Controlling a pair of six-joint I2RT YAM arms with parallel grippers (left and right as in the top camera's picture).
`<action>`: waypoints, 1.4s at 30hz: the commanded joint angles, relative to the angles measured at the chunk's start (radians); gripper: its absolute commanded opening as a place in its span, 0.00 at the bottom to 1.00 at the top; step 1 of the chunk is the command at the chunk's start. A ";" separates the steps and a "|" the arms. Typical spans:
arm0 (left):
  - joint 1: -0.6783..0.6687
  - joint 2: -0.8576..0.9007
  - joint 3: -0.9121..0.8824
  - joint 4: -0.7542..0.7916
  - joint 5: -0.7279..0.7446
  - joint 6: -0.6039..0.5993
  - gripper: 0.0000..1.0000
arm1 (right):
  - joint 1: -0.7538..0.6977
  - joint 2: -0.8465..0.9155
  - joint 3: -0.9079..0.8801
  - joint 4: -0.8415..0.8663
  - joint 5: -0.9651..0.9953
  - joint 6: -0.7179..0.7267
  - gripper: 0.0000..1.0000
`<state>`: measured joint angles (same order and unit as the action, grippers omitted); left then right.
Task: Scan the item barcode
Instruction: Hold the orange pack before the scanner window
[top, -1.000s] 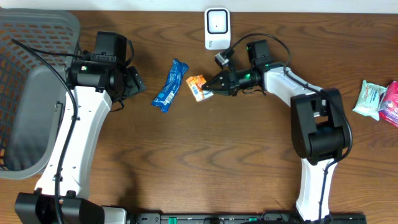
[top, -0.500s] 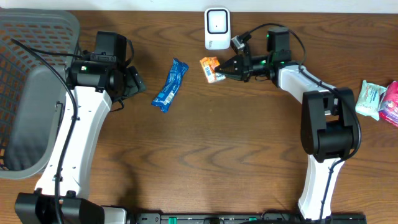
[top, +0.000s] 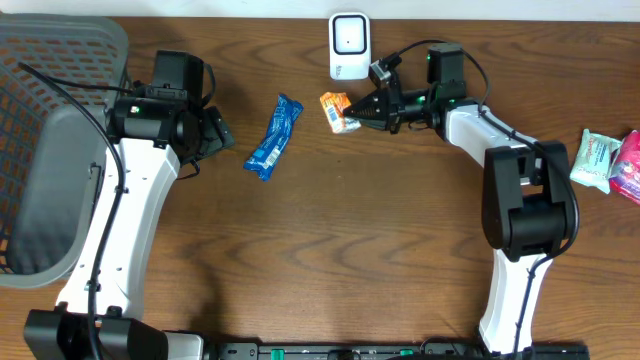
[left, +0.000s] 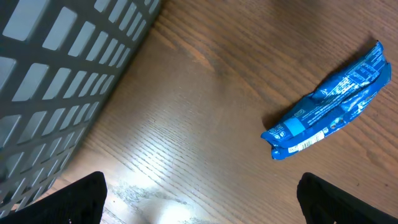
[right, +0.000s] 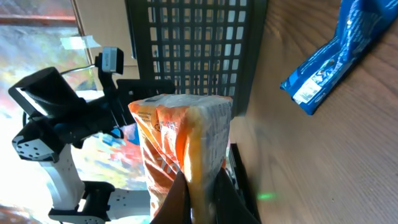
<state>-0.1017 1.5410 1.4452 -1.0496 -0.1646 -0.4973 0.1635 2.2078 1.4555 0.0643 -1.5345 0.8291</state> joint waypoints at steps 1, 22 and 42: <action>0.000 -0.005 -0.003 -0.005 -0.020 -0.005 0.98 | 0.014 0.006 0.001 0.000 -0.027 -0.023 0.01; 0.000 -0.005 -0.003 -0.005 -0.020 -0.005 0.98 | 0.015 0.006 0.001 0.043 0.029 0.071 0.01; 0.000 -0.005 -0.003 -0.005 -0.020 -0.005 0.98 | -0.053 0.006 0.155 0.879 0.229 0.724 0.01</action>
<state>-0.1017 1.5410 1.4452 -1.0496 -0.1646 -0.4973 0.1257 2.2185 1.5612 0.9966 -1.3594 1.5646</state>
